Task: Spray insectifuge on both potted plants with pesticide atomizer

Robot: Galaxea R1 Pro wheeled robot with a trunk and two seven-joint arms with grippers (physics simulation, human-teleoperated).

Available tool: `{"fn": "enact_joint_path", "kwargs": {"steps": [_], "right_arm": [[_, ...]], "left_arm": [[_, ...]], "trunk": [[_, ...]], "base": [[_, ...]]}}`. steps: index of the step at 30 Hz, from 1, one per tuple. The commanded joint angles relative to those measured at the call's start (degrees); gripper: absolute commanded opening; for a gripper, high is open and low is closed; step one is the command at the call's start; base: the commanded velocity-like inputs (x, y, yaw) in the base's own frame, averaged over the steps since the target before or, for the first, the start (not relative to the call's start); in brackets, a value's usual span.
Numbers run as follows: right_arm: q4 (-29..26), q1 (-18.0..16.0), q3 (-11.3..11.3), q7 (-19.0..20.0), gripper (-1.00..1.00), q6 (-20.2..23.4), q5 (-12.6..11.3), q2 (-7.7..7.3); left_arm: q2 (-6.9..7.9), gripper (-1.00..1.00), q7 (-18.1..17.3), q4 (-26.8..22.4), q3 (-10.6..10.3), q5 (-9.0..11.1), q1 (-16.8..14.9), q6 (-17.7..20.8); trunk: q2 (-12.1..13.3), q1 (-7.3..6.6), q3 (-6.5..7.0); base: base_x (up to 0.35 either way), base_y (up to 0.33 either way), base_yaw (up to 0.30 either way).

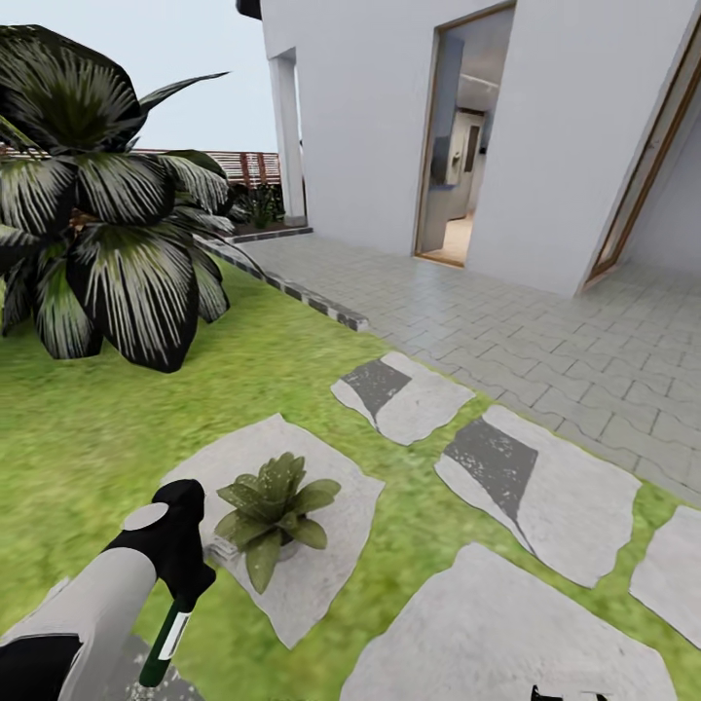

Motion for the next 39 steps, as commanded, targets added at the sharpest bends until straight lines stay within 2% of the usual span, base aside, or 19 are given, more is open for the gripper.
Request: {"fn": "enact_joint_path", "kwargs": {"steps": [1, 6, 19, 24, 27, 30, 33, 39], "right_arm": [[0.0, 0.0, -0.4, -0.1, 1.00, -0.1, 0.6, 0.02], [0.0, 0.0, -0.4, -0.2, 1.00, -0.1, 0.5, 0.03], [0.0, 0.0, -0.4, -0.1, 1.00, -0.1, 0.5, 0.03], [0.0, 0.0, -0.4, -0.2, 1.00, -0.1, 0.5, 0.03], [0.0, 0.0, -0.4, -0.2, 1.00, -0.1, 0.5, 0.03], [0.0, 0.0, -0.4, -0.2, 1.00, -0.1, 0.5, 0.03], [0.1, 0.0, -0.4, -0.2, 1.00, -0.1, 0.5, 0.03], [0.1, 0.0, -0.4, -0.2, 1.00, -0.1, 0.5, 0.03]], "left_arm": [[-0.01, -1.00, -0.6, -0.1, 0.3, -0.5, 0.0, 0.6], [0.10, -1.00, -0.5, -0.1, 1.4, -0.5, 0.0, 0.6], [0.23, -1.00, -0.5, -0.1, 1.6, -0.5, 0.0, 0.6], [0.71, -1.00, -0.5, -0.1, 1.8, -0.5, 0.0, 0.6], [0.85, -1.00, -0.3, -0.1, 3.8, -0.5, 0.0, 0.6], [0.84, -1.00, 1.4, -0.1, 5.0, -0.5, 0.0, 0.6], [0.84, -1.00, 2.8, -0.1, 5.3, -0.5, 0.0, 0.6], [0.76, -1.00, 3.2, -0.1, 5.4, -0.5, 0.0, 0.6]], "trunk": [[0.0, -0.01, -0.05], [0.0, -0.01, -0.05], [0.0, -0.01, -0.05], [0.0, -0.01, -0.05], [0.0, -0.01, -0.05], [0.0, -0.01, -0.05], [0.0, -0.01, -0.05], [0.0, -0.01, -0.05]], "base": [[0.000, -0.272, 0.258], [0.000, -0.272, 0.204], [0.000, -0.272, 0.023], [0.000, -0.272, 0.239], [0.028, -0.233, 0.273], [0.189, -0.190, 0.276], [0.231, -0.066, 0.276], [0.035, -0.006, 0.277]]}}
